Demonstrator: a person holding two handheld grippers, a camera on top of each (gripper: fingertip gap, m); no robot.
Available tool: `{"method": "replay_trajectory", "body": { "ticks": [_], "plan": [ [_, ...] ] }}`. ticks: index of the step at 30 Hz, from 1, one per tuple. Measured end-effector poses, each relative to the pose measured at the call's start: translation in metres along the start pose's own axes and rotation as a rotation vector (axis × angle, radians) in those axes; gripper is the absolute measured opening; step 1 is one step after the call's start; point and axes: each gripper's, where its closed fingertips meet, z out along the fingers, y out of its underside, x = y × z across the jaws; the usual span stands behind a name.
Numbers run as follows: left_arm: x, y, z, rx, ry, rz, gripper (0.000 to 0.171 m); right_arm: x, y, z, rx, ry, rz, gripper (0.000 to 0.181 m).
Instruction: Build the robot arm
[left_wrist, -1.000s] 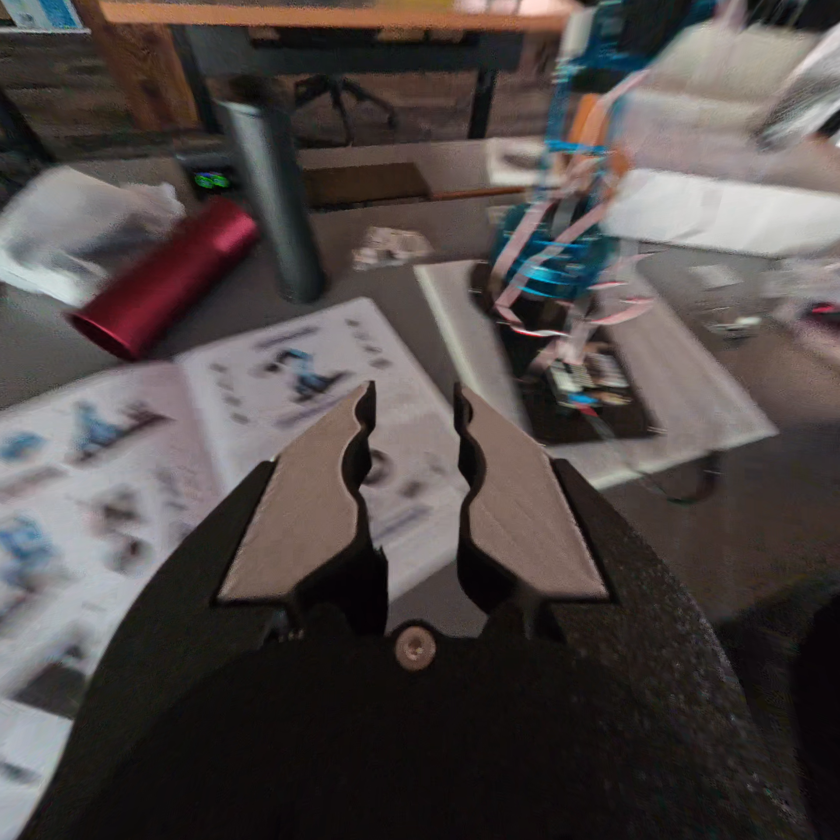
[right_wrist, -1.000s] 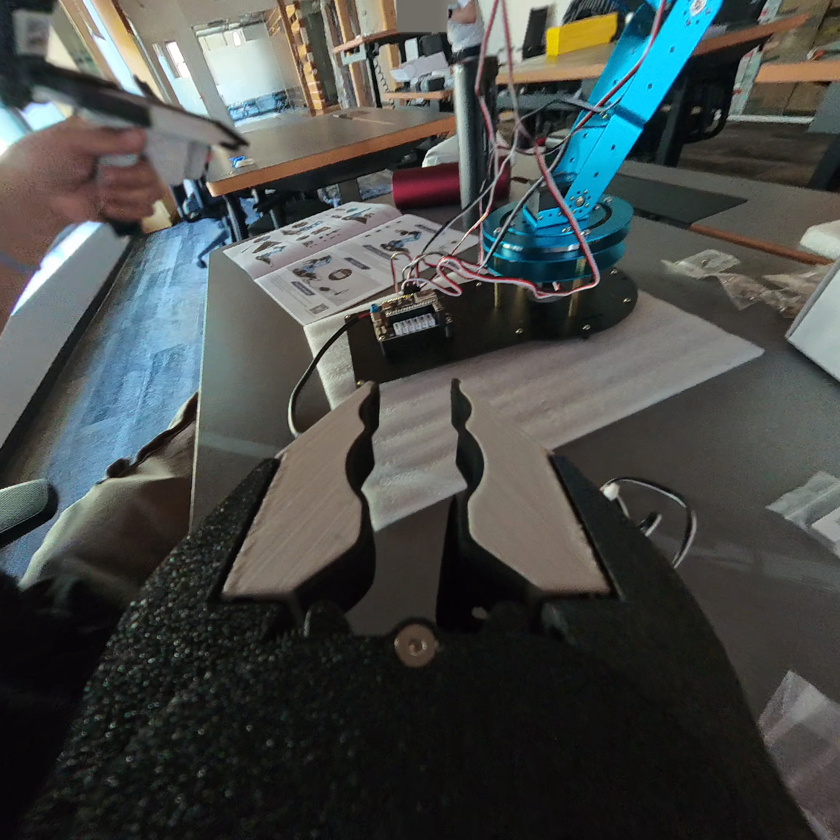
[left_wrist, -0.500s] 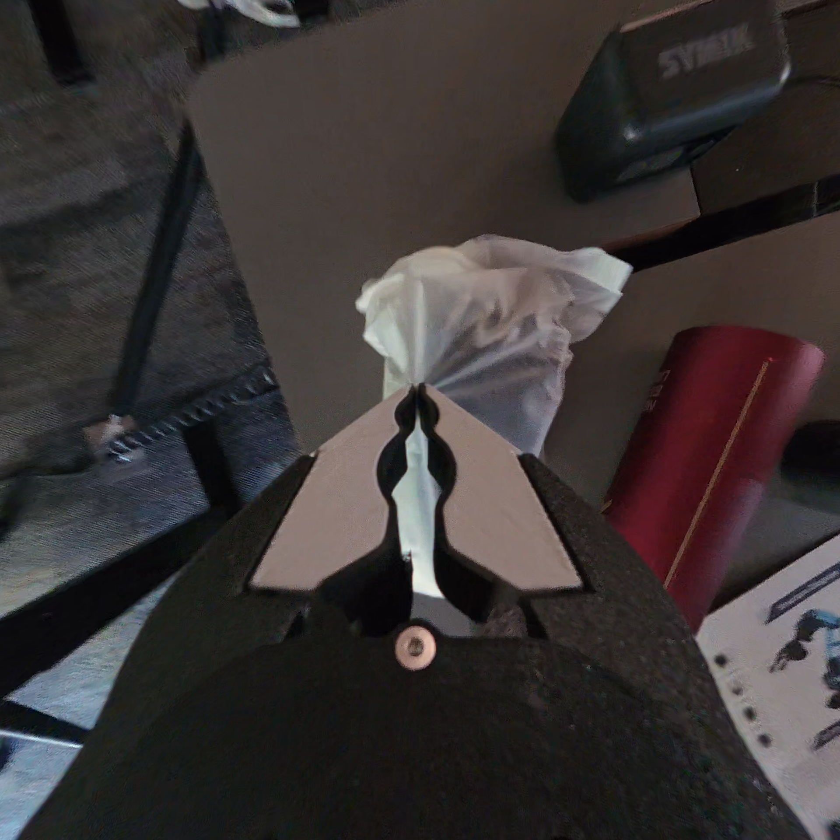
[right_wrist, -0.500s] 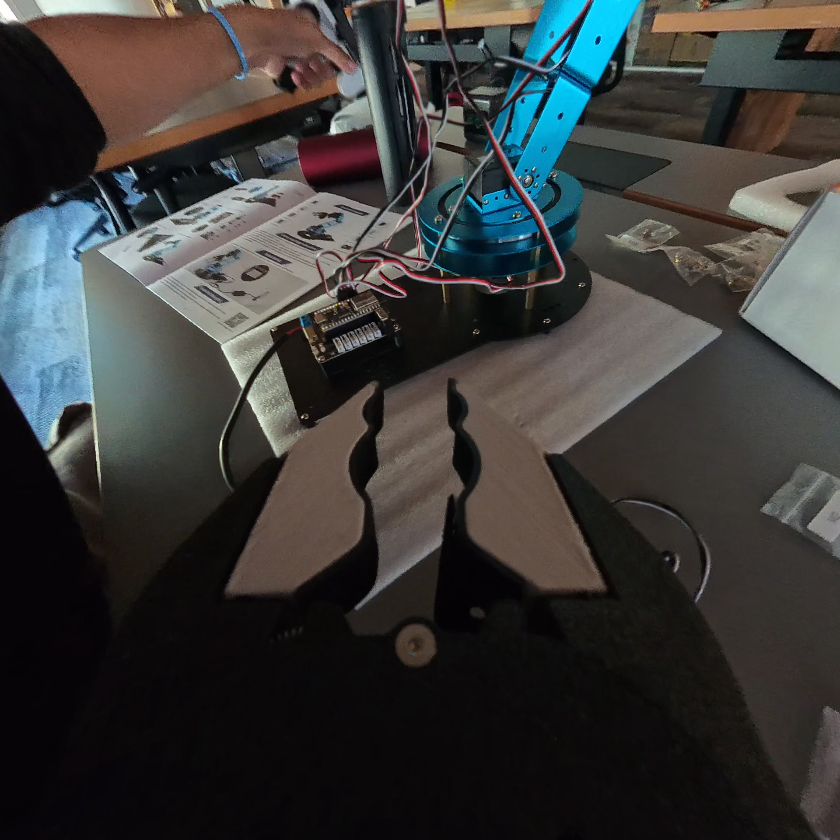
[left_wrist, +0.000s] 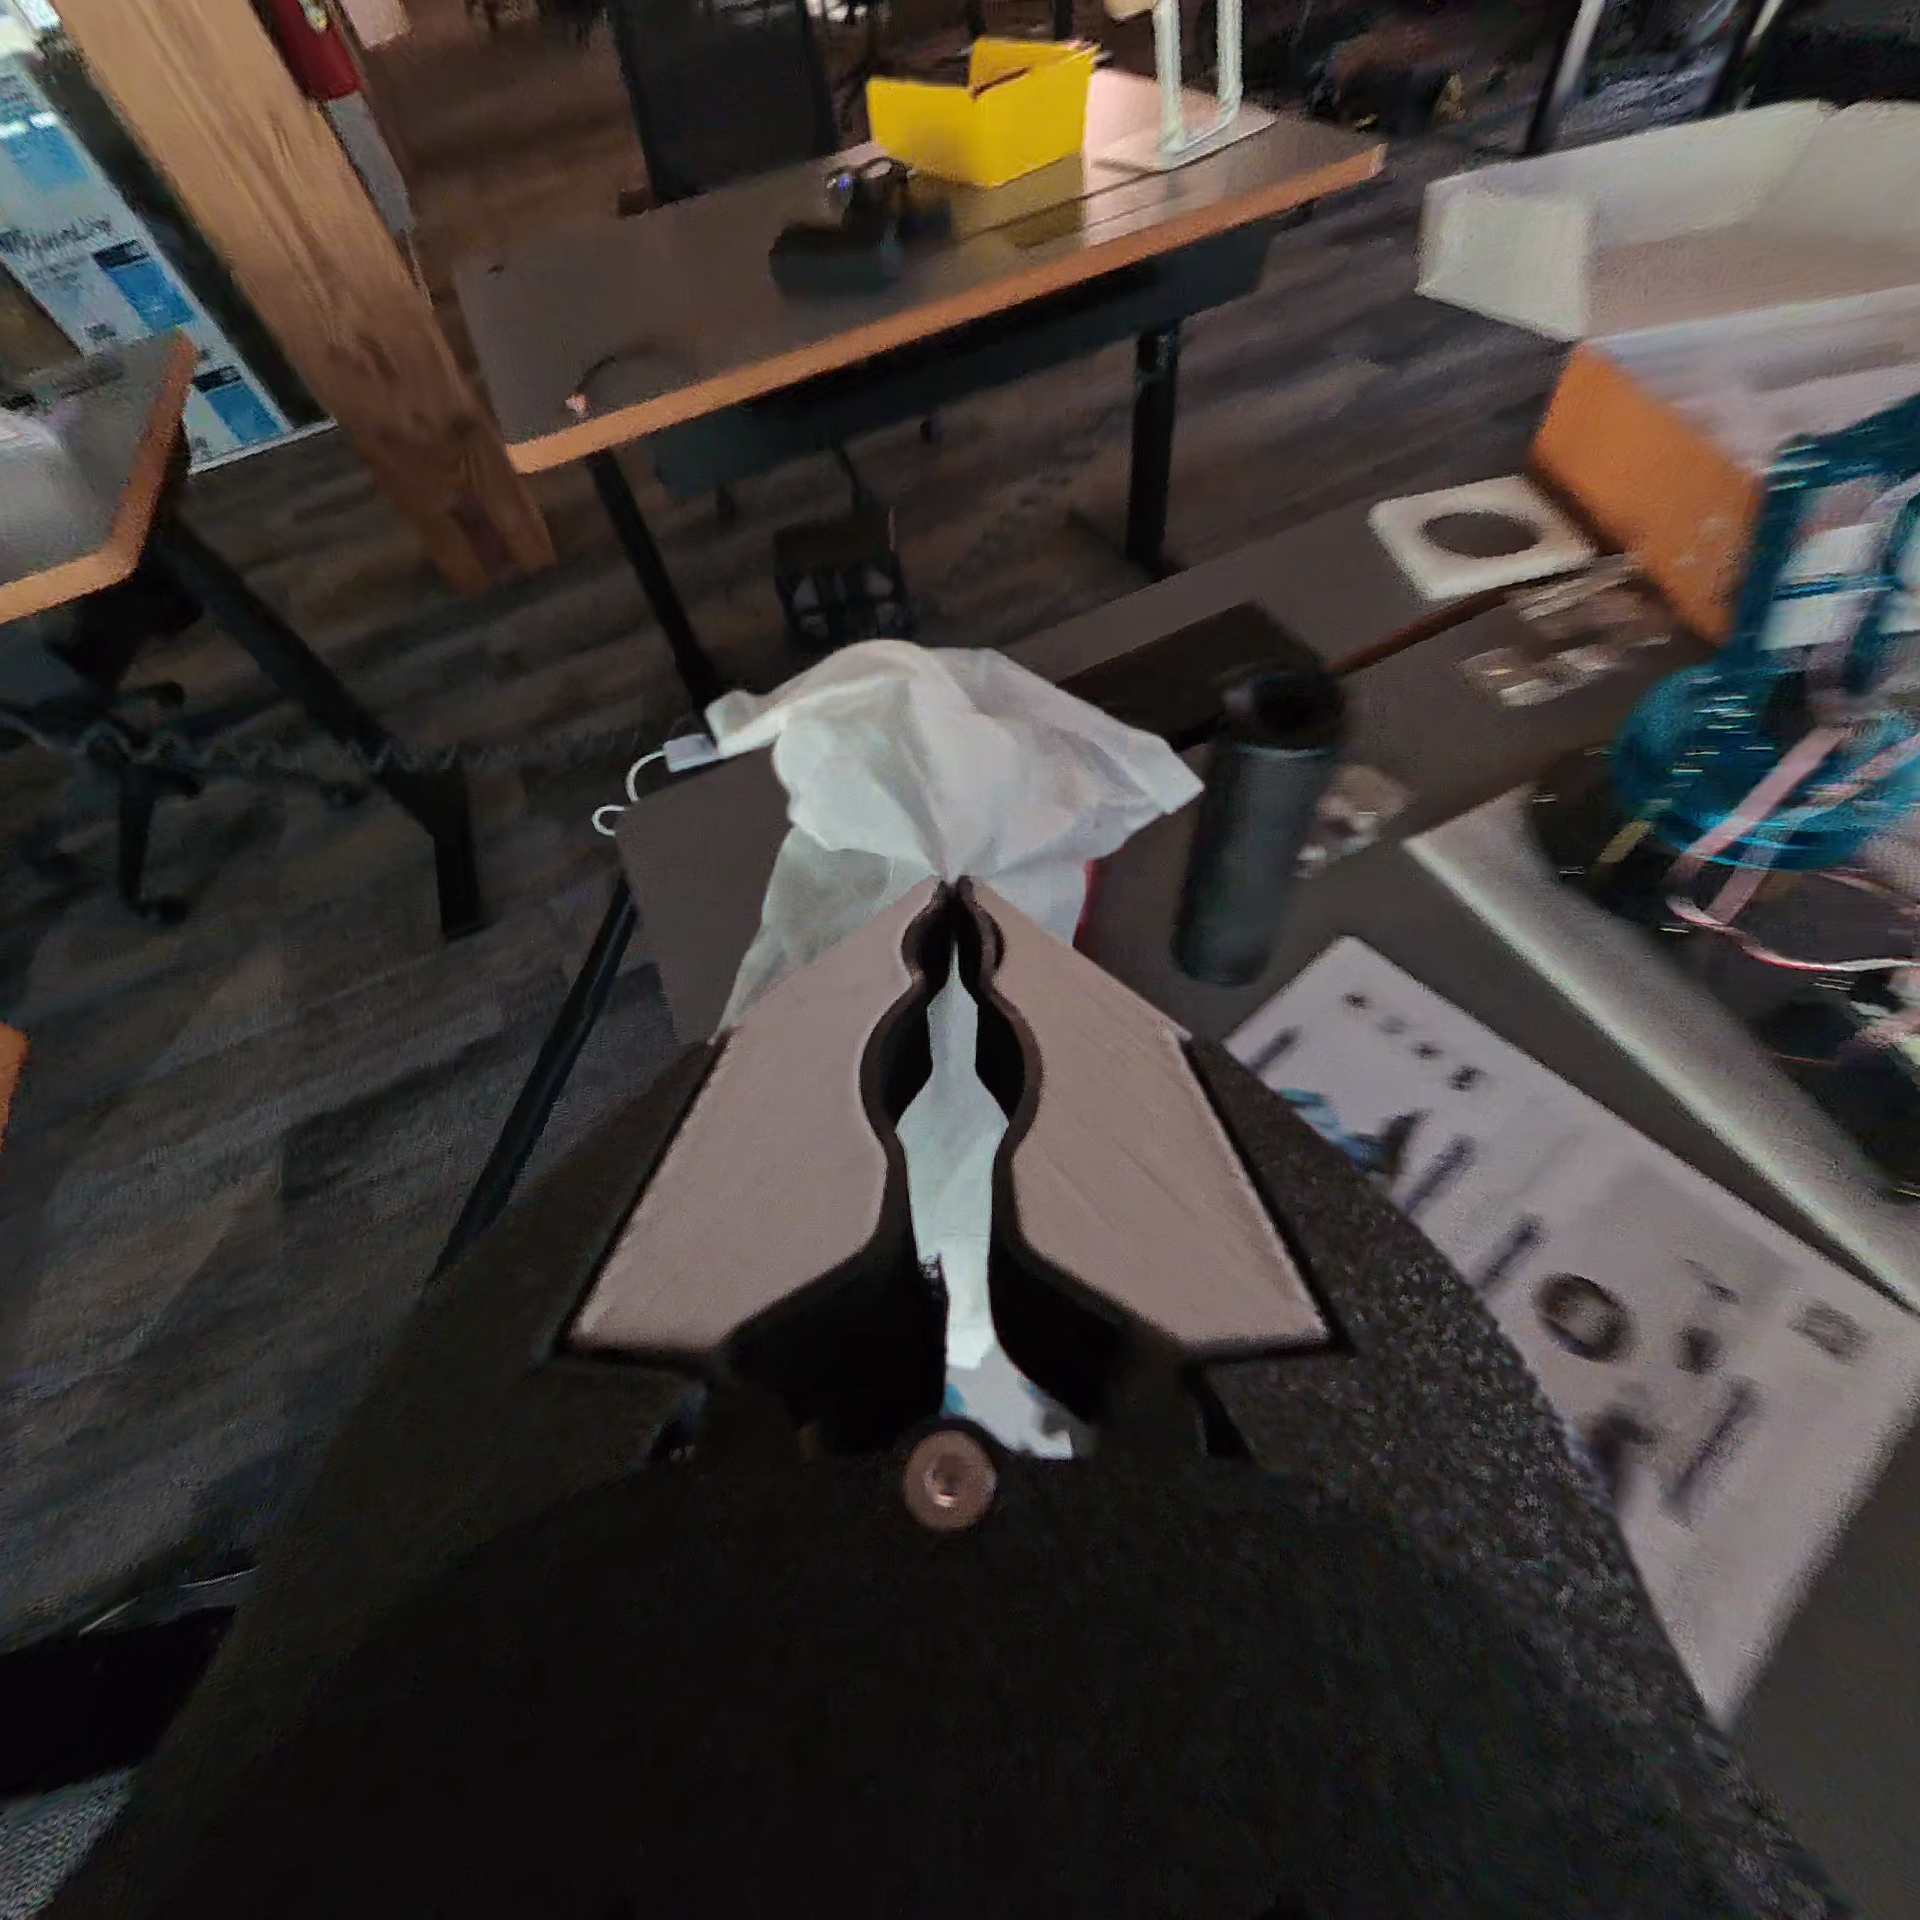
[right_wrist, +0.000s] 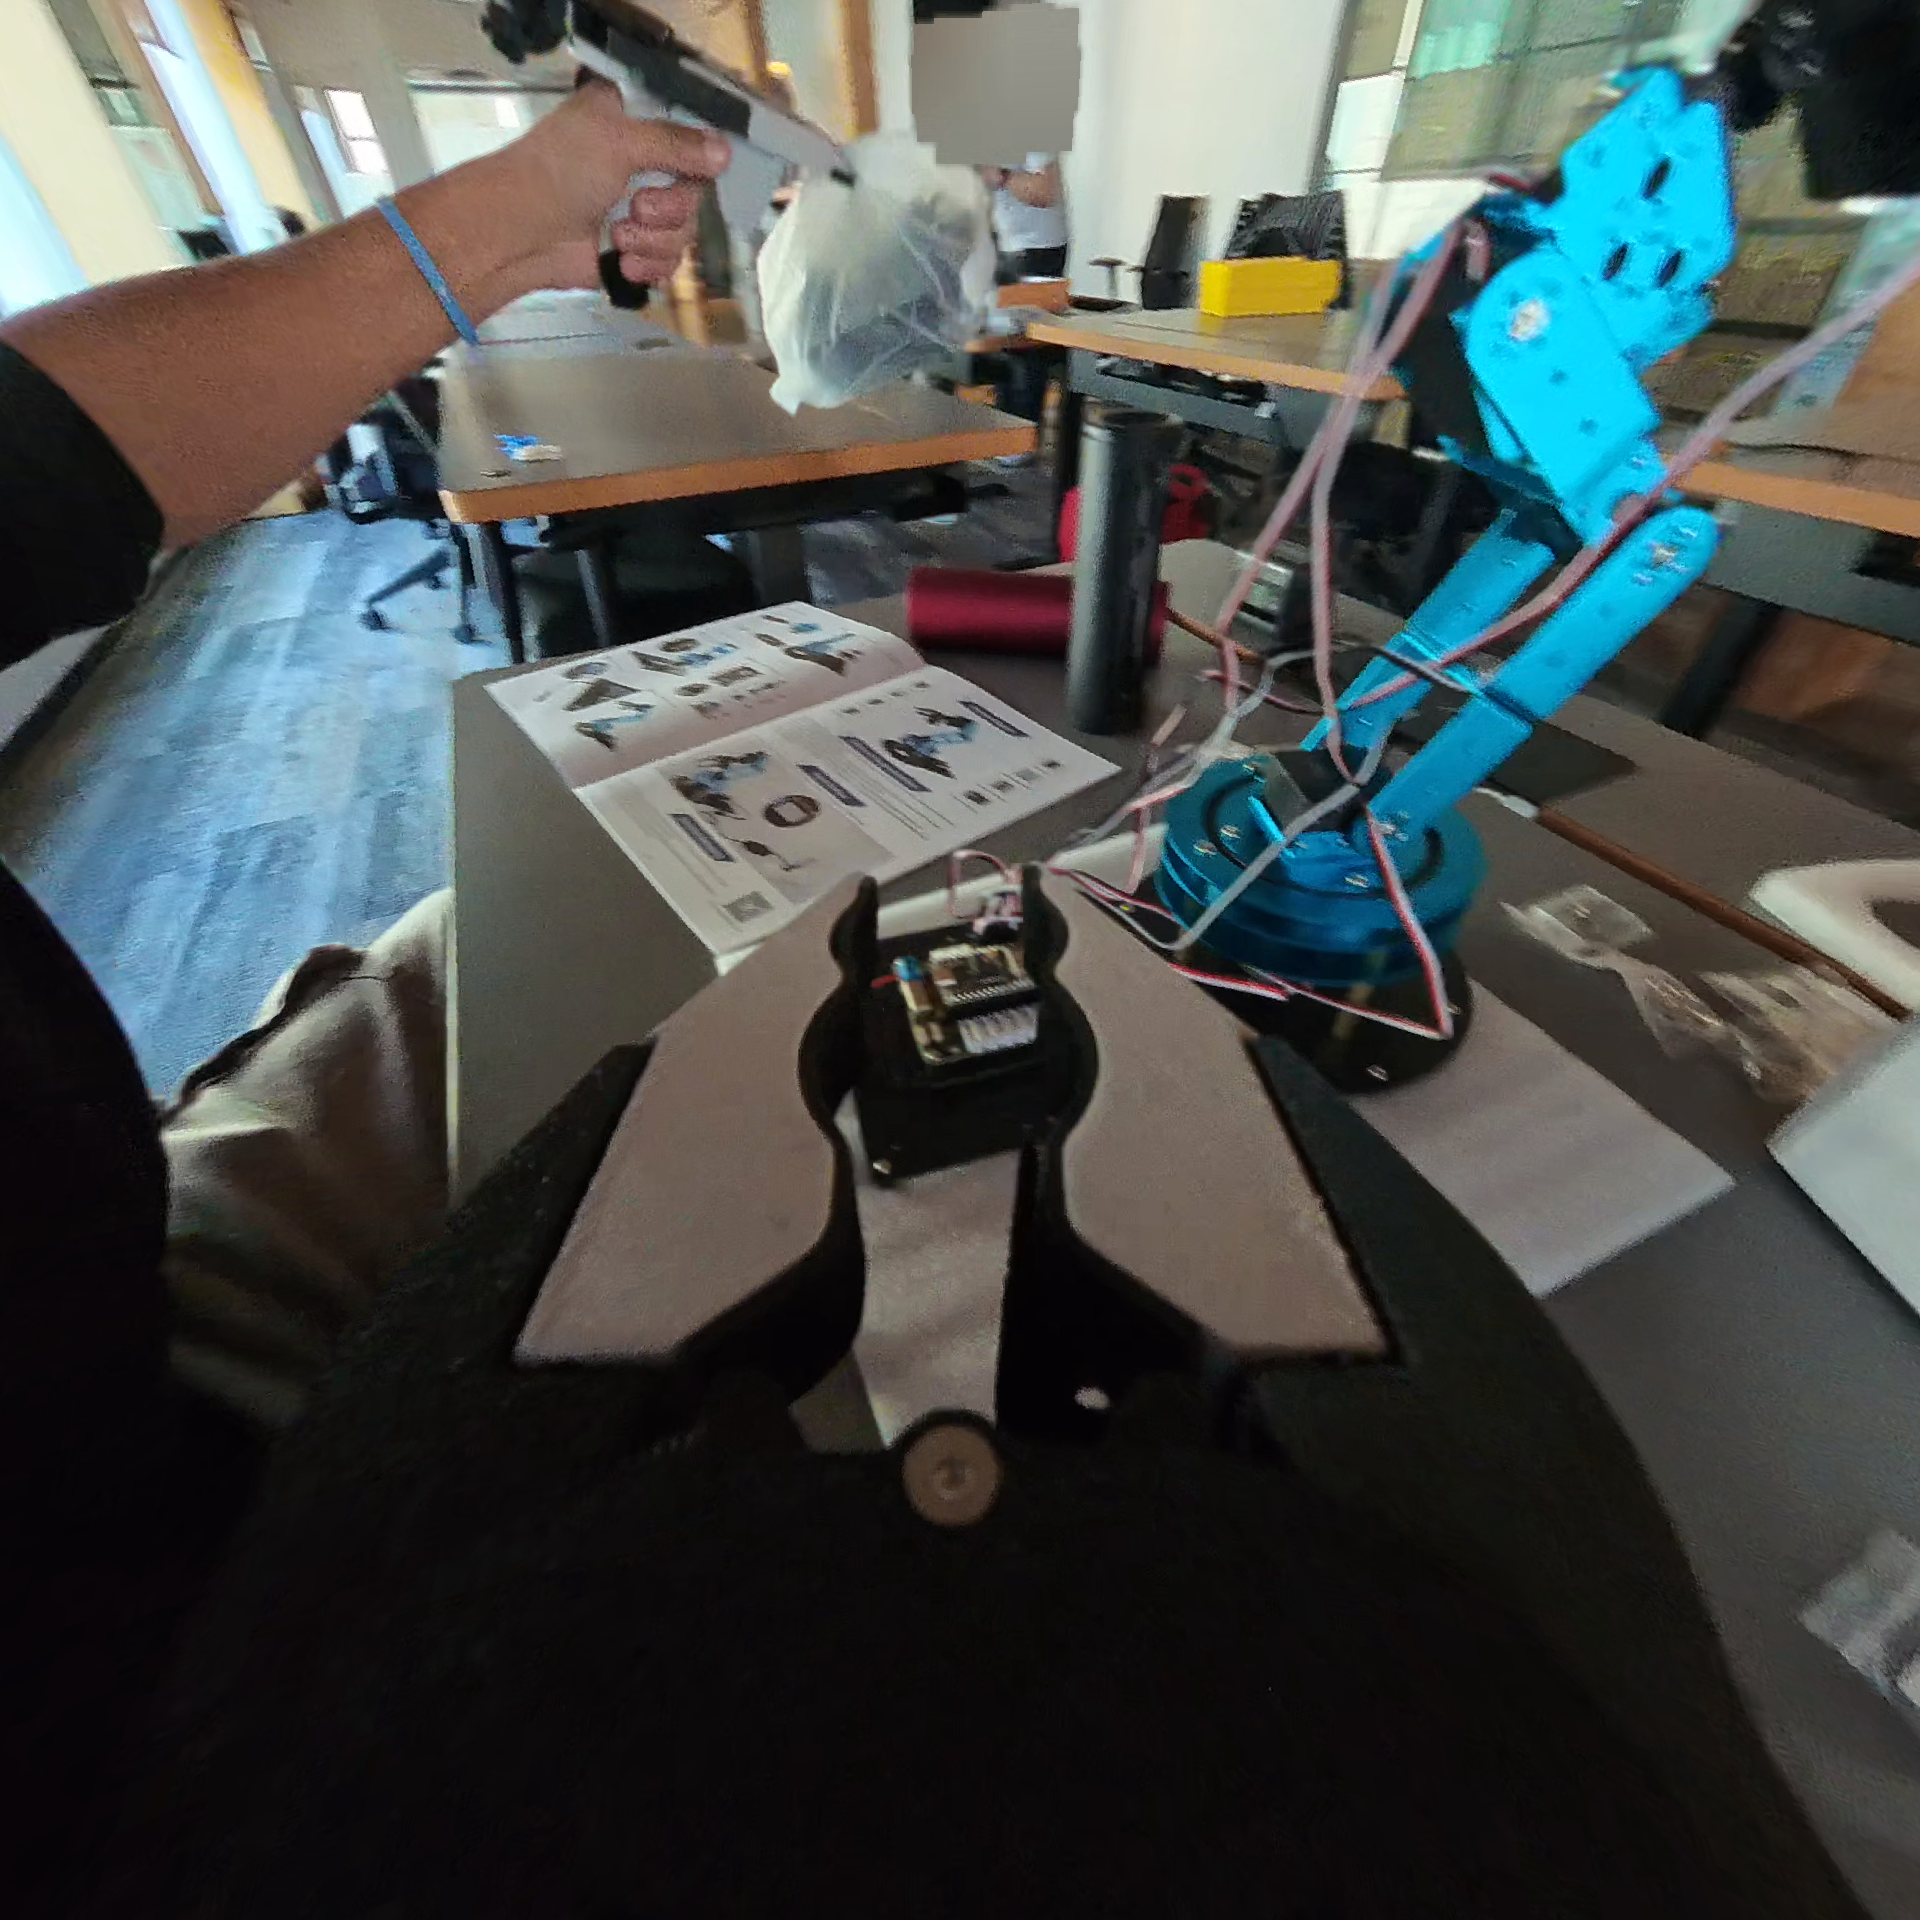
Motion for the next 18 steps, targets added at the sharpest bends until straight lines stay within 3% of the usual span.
{"method": "replay_trajectory", "body": {
  "ticks": [4,7,9,13,16,18],
  "plan": [
    [0.1,-0.012,-0.059,-0.029,0.027,0.044,0.0,-0.028,-0.003,0.019,-0.031,-0.138,0.033,0.036],
    [0.188,0.006,-0.073,-0.062,0.111,-0.014,0.0,-0.049,0.002,0.036,-0.047,-0.233,0.108,0.045],
    [0.243,0.036,-0.068,-0.107,0.163,-0.05,0.0,-0.062,0.011,0.046,-0.086,-0.282,0.161,0.056],
    [0.337,0.099,-0.044,-0.15,0.302,-0.131,0.0,-0.088,0.046,0.053,-0.194,-0.324,0.181,0.056],
    [0.373,0.138,-0.02,-0.196,0.308,-0.155,0.0,-0.098,0.067,0.048,-0.244,-0.324,0.171,0.054],
    [0.378,0.16,-0.003,-0.233,0.255,-0.173,0.0,-0.105,0.076,0.04,-0.256,-0.338,0.183,0.051]
  ]
}}
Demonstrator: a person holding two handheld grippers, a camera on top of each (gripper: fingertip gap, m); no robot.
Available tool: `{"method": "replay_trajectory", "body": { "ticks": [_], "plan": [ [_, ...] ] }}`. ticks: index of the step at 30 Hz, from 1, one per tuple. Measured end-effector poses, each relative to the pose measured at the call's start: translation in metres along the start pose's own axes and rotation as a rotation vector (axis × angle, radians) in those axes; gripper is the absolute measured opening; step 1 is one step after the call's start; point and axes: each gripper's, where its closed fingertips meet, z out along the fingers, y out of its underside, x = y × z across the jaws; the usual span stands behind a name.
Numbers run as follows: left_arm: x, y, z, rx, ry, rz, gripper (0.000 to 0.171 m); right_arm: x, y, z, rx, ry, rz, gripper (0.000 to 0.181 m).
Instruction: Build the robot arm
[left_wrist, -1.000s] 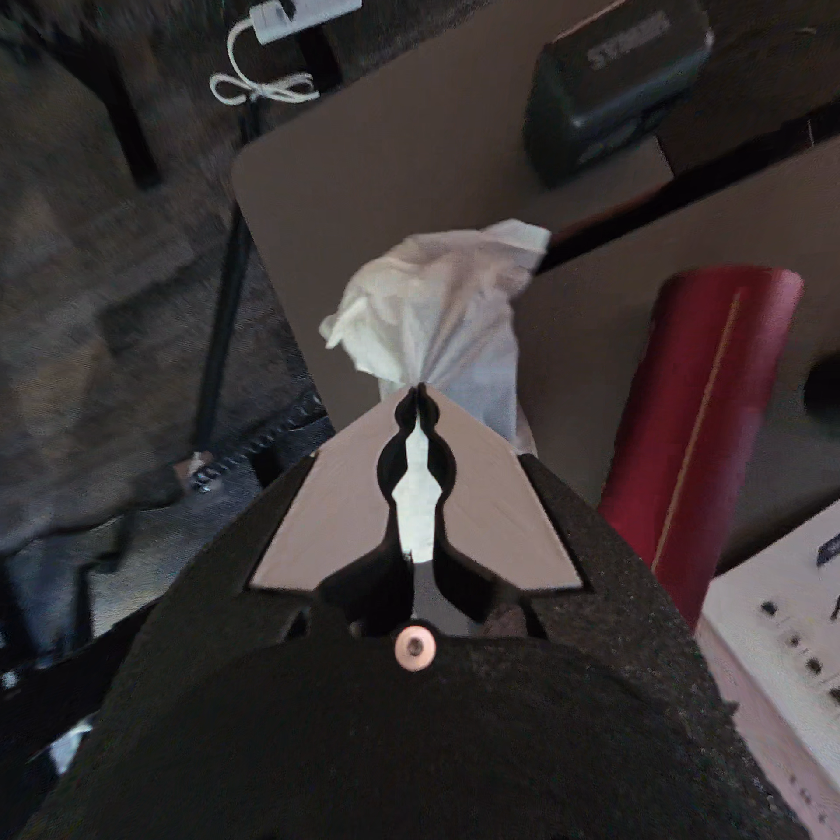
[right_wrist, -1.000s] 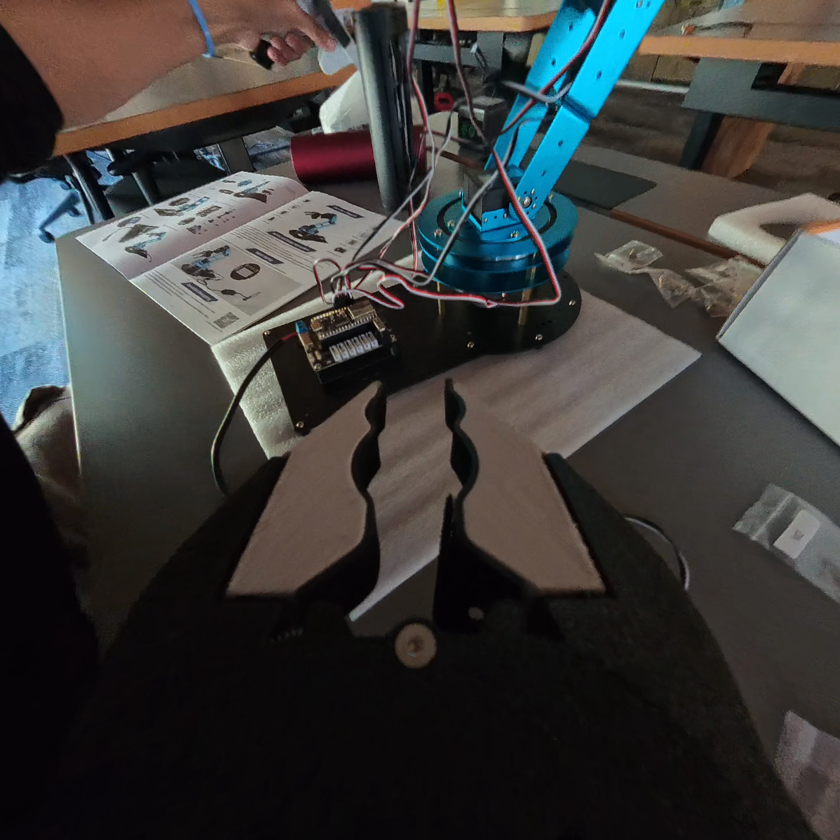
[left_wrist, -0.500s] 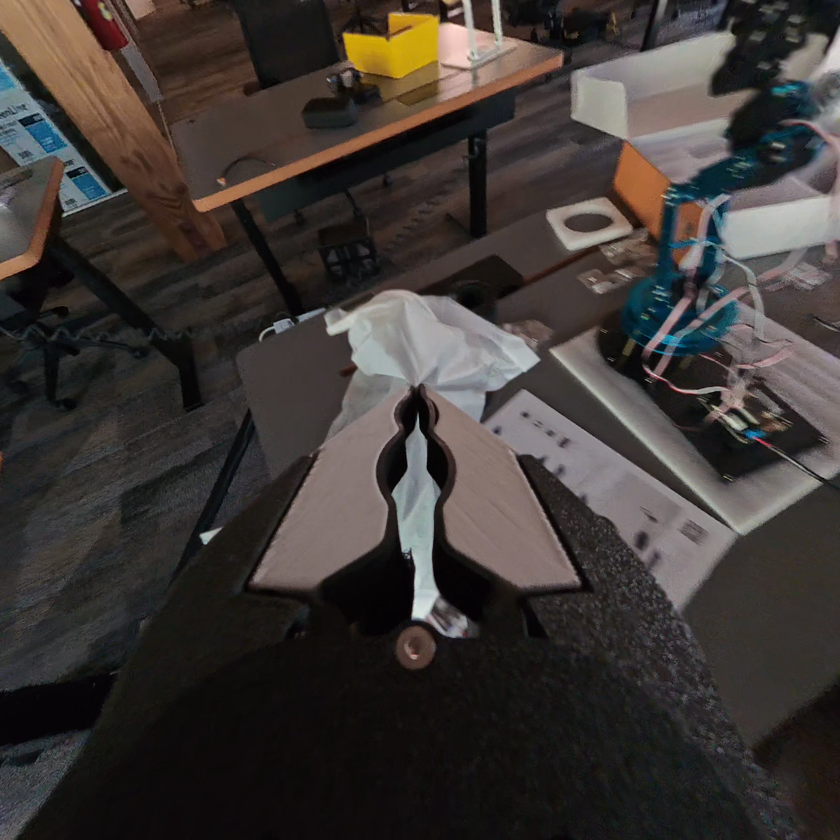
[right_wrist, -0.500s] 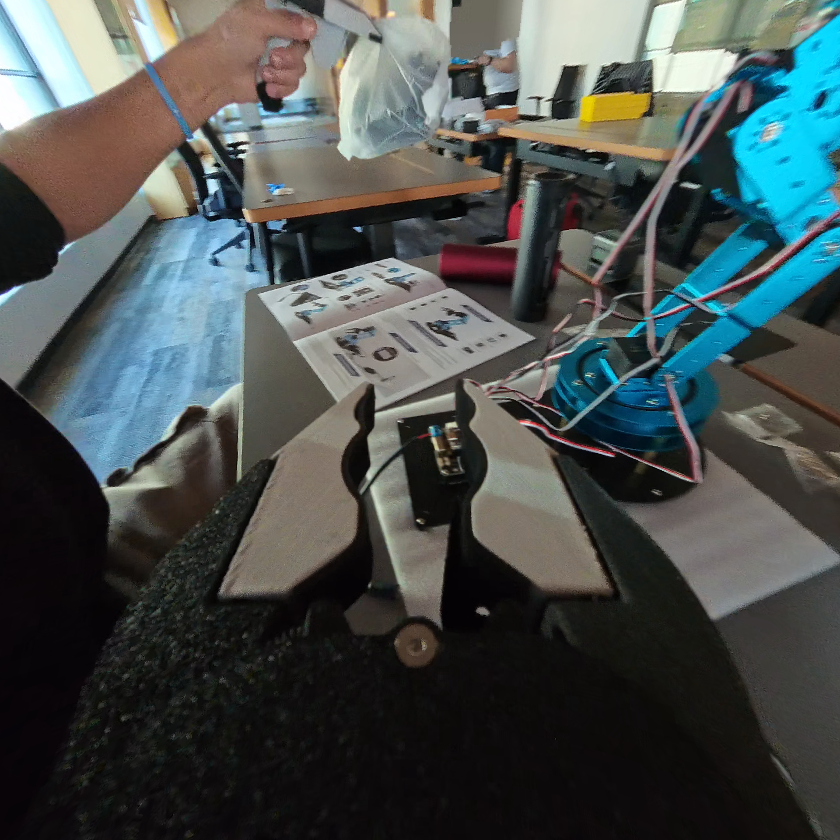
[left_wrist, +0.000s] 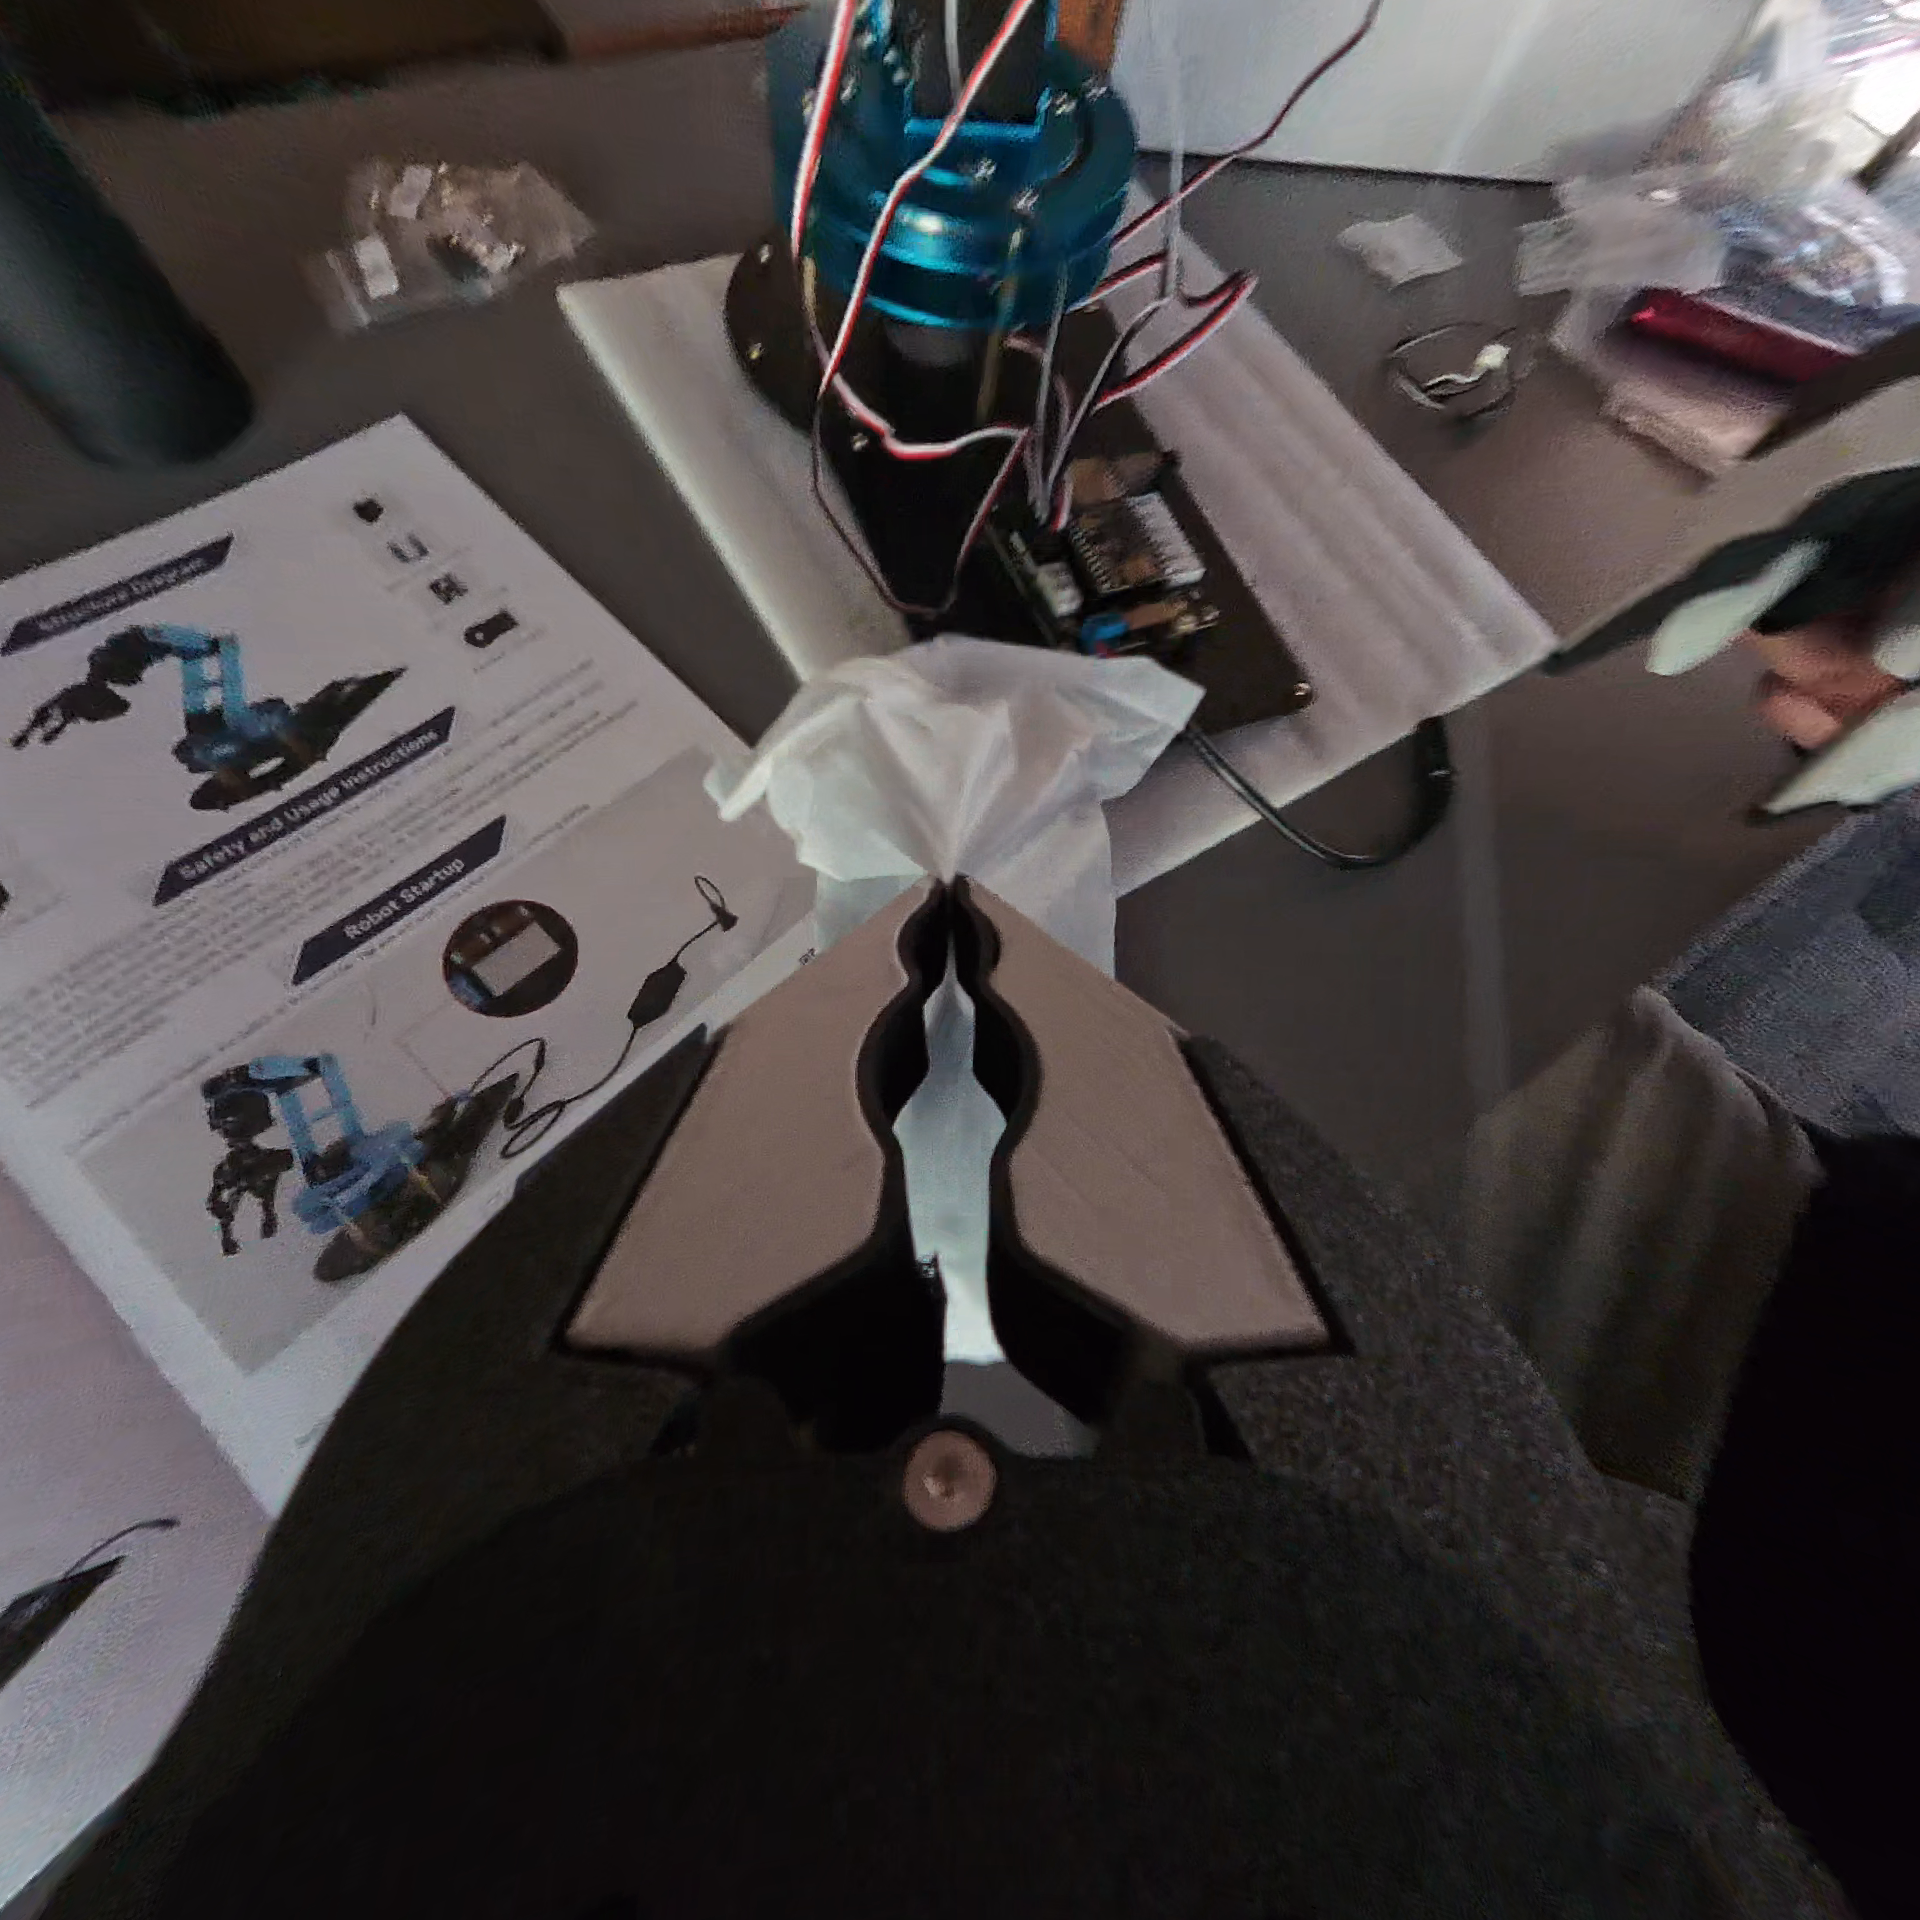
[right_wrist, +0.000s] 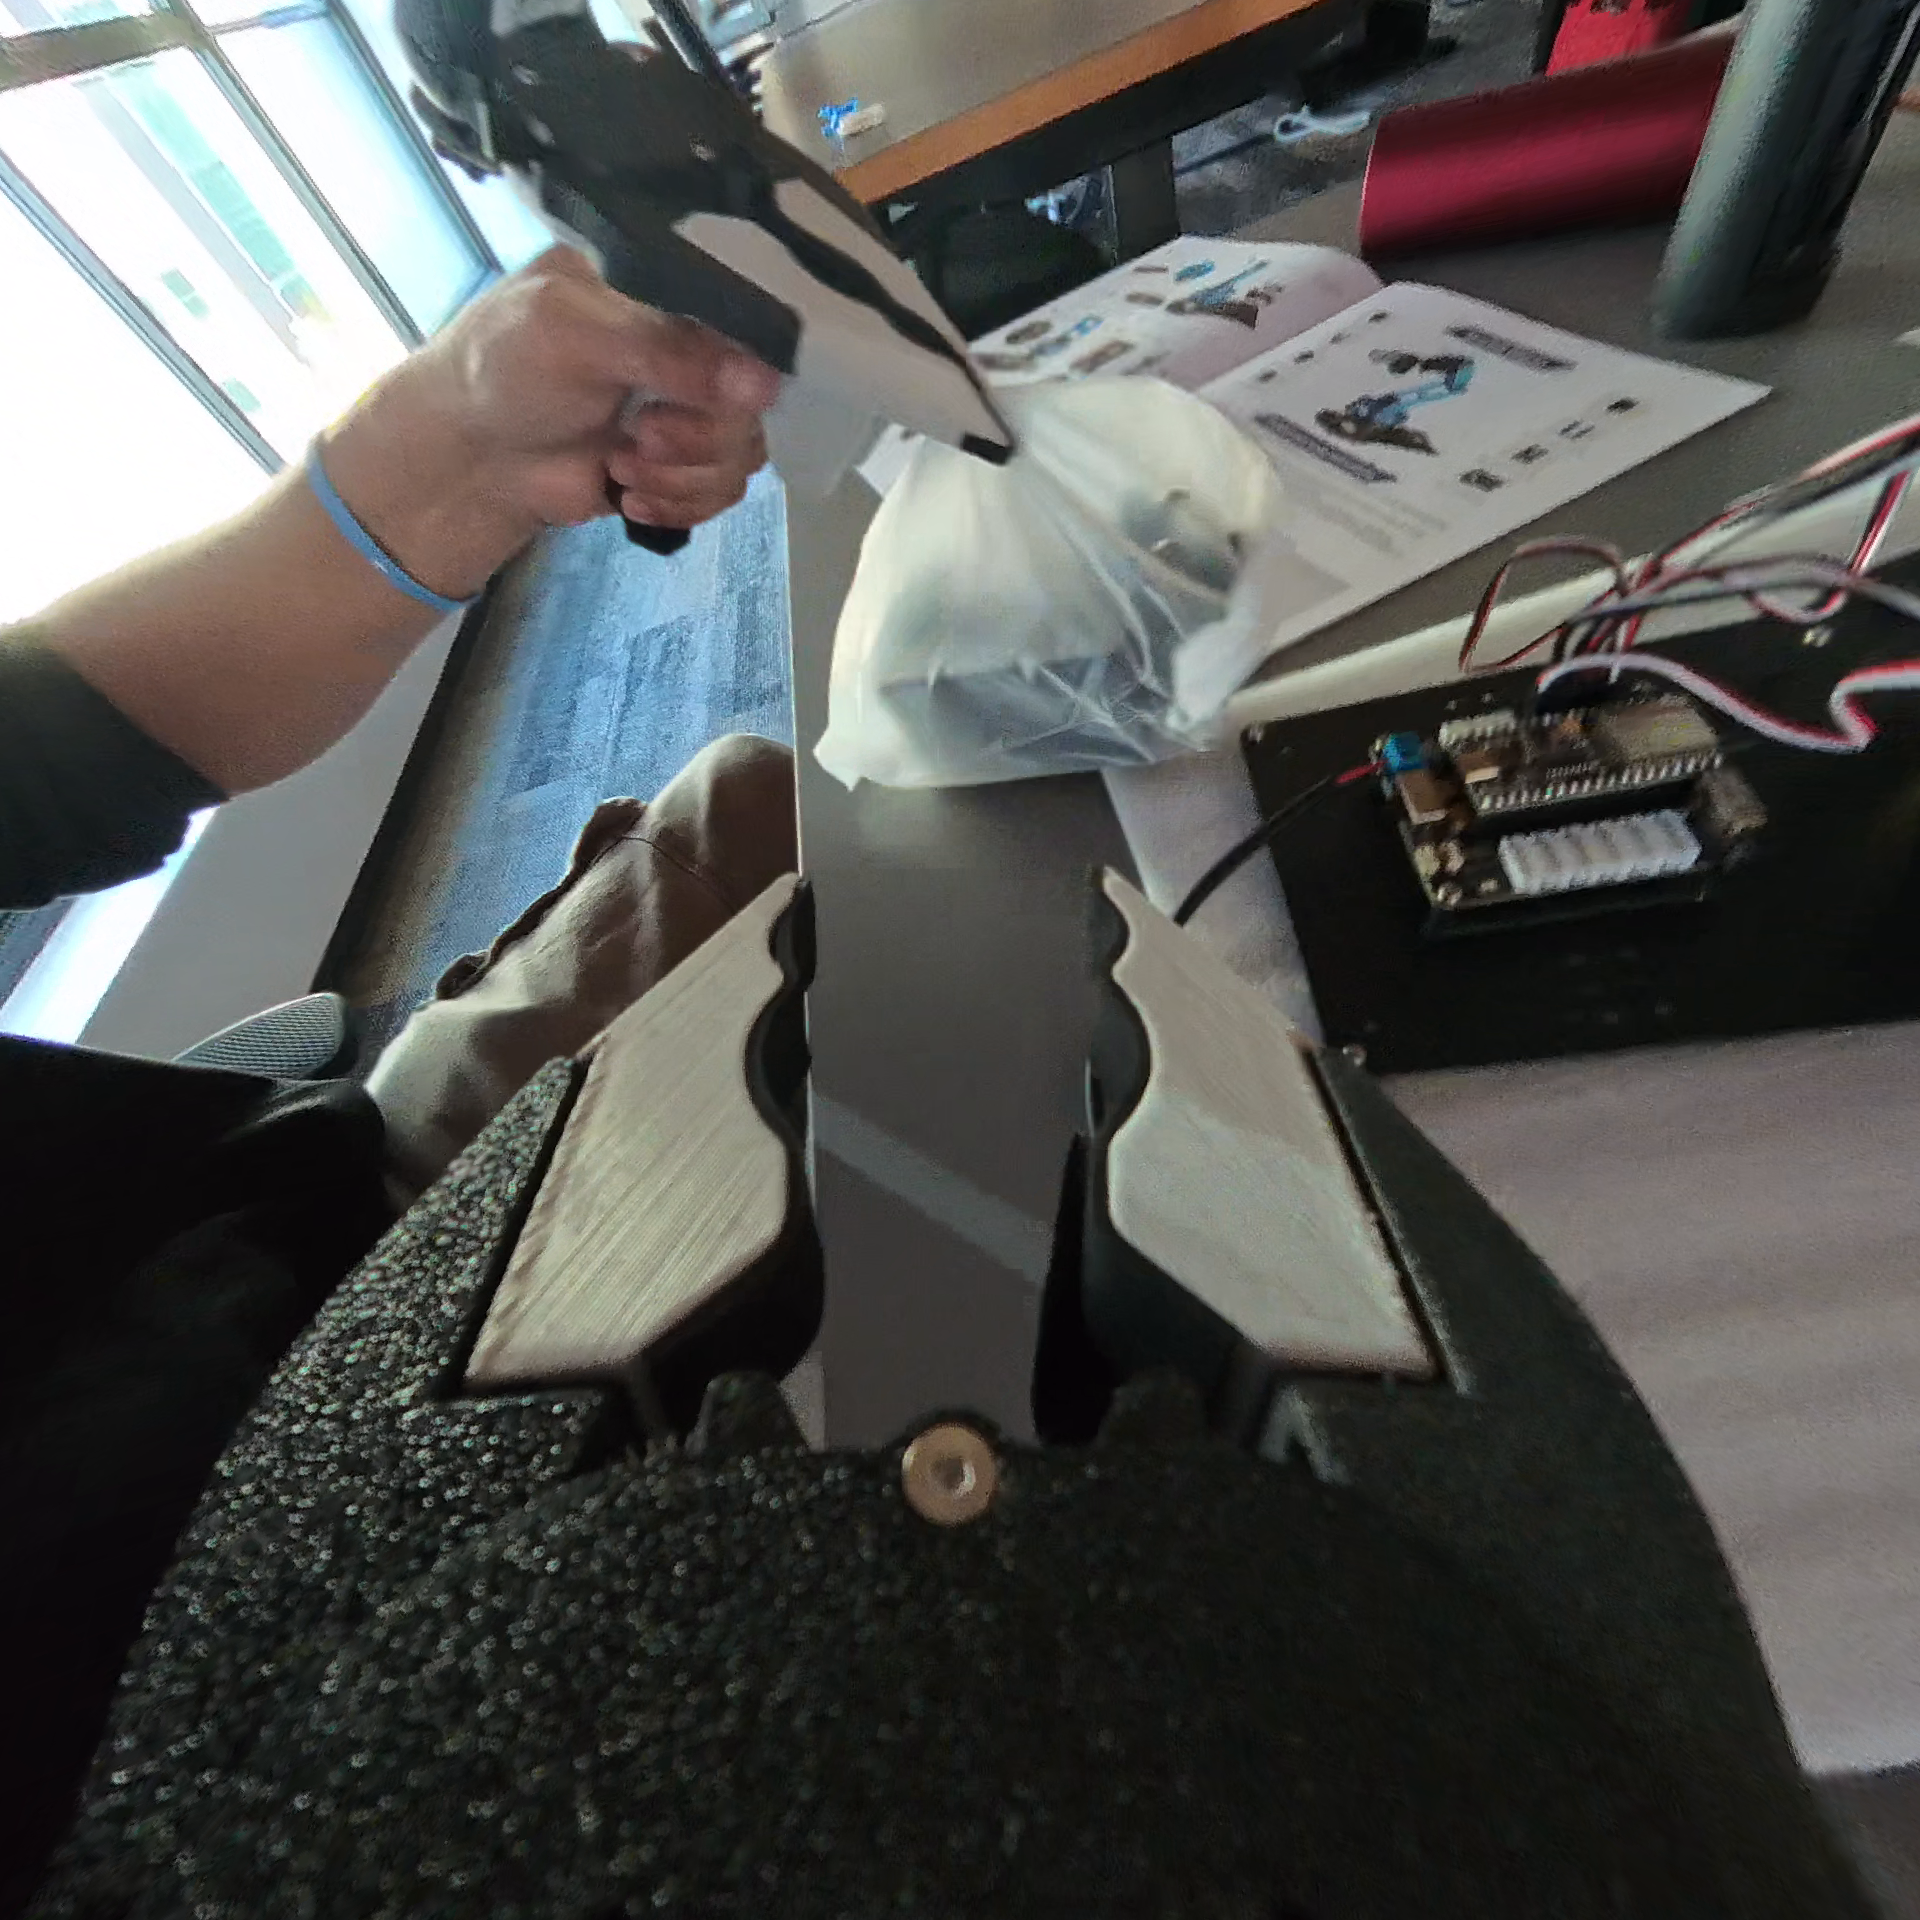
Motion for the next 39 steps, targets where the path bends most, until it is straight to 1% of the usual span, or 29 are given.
{"method": "replay_trajectory", "body": {
  "ticks": [2,5,6,8,11,12,13,14,15,16,17,18,20,21,22,23,24,25,26,28,29,30,31,32,33,34,36,37,39],
  "plan": [
    [-0.007,0.006,0.012,0.007,-0.04,-0.017,0.0,0.0,0.011,-0.007,0.0,0.035,0.006,0.049],
    [-0.02,0.018,0.016,0.007,-0.131,0.018,0.0,-0.004,0.015,-0.029,0.077,0.08,0.02,0.045],
    [-0.018,0.02,0.013,0.033,-0.144,0.027,0.0,-0.006,0.017,-0.038,0.102,0.104,0.013,0.045],
    [-0.016,0.027,0.003,0.077,-0.19,0.019,0.01,-0.008,0.021,-0.058,0.157,0.171,-0.02,0.042],
    [-0.006,0.038,-0.016,0.142,-0.244,0.019,0.012,-0.016,0.034,-0.079,0.181,0.243,-0.054,0.037],
    [-0.004,0.037,-0.022,0.15,-0.269,0.047,0.013,-0.02,0.039,-0.083,0.176,0.248,-0.054,0.036],
    [-0.01,0.03,-0.03,0.161,-0.325,0.083,0.015,-0.025,0.043,-0.084,0.171,0.246,-0.05,0.034],
    [-0.019,0.017,-0.038,0.186,-0.386,0.099,0.02,-0.029,0.046,-0.083,0.163,0.24,-0.045,0.034],
    [-0.023,0.004,-0.038,0.194,-0.375,0.089,0.026,-0.033,0.048,-0.081,0.156,0.232,-0.039,0.034],
    [-0.018,-0.003,-0.027,0.147,-0.271,0.058,0.038,-0.037,0.049,-0.078,0.15,0.219,-0.032,0.033],
    [-0.013,-0.002,-0.011,0.048,-0.153,0.007,0.05,-0.04,0.048,-0.075,0.149,0.202,-0.023,0.033],
    [-0.015,0.003,0.004,-0.065,-0.089,-0.043,0.054,-0.044,0.047,-0.071,0.147,0.184,-0.013,0.033],
    [-0.022,0.026,0.03,-0.278,-0.046,-0.06,0.052,-0.049,0.045,-0.062,0.133,0.149,0.003,0.034],
    [-0.021,0.031,0.038,-0.326,-0.017,-0.067,0.042,-0.05,0.043,-0.058,0.132,0.139,0.0,0.034],
    [-0.017,0.029,0.038,-0.33,0.011,-0.089,0.01,-0.05,0.041,-0.053,0.13,0.134,-0.008,0.035],
    [-0.019,0.025,0.033,-0.324,-0.016,-0.071,0.0,-0.048,0.039,-0.049,0.126,0.132,-0.018,0.035],
    [-0.021,0.018,0.026,-0.291,-0.063,-0.012,0.0,-0.046,0.036,-0.045,0.118,0.13,-0.023,0.036],
    [-0.016,0.01,0.019,-0.231,-0.093,0.072,0.0,-0.043,0.029,-0.041,0.123,0.125,-0.033,0.037],
    [-0.006,0.003,0.011,-0.158,-0.121,0.181,0.0,-0.038,0.019,-0.038,0.141,0.124,-0.044,0.039],
    [0.014,-0.004,-0.005,-0.013,-0.2,0.412,0.0,-0.028,-0.006,-0.027,0.138,0.1,-0.043,0.052],
    [0.02,-0.006,-0.013,0.053,-0.251,0.461,0.0,-0.025,-0.021,-0.021,0.142,0.075,-0.048,0.056],
    [0.024,-0.007,-0.02,0.107,-0.276,0.45,0.0,-0.022,-0.038,-0.014,0.162,0.05,-0.06,0.056],
    [0.028,-0.006,-0.025,0.151,-0.268,0.416,0.0,-0.014,-0.052,-0.006,0.17,0.037,-0.064,0.057],
    [0.031,-0.004,-0.027,0.195,-0.252,0.388,0.0,-0.006,-0.06,0.005,0.142,0.018,-0.054,0.062],
    [0.034,-0.001,-0.028,0.227,-0.238,0.368,0.0,-0.004,-0.064,0.016,0.101,-0.031,-0.04,0.059],
    [0.036,0.004,-0.027,0.242,-0.224,0.35,0.0,-0.005,-0.063,0.028,0.05,-0.09,-0.02,0.06],
    [0.042,0.013,-0.021,0.252,-0.195,0.327,0.0,-0.005,-0.046,0.05,-0.114,-0.152,0.011,0.062],
    [0.046,0.015,-0.02,0.259,-0.193,0.331,0.0,-0.006,-0.038,0.059,-0.164,-0.159,0.005,0.053],
    [0.052,0.014,-0.02,0.286,-0.201,0.359,0.0,0.009,-0.024,0.071,-0.252,-0.081,-0.039,0.033]
  ]
}}
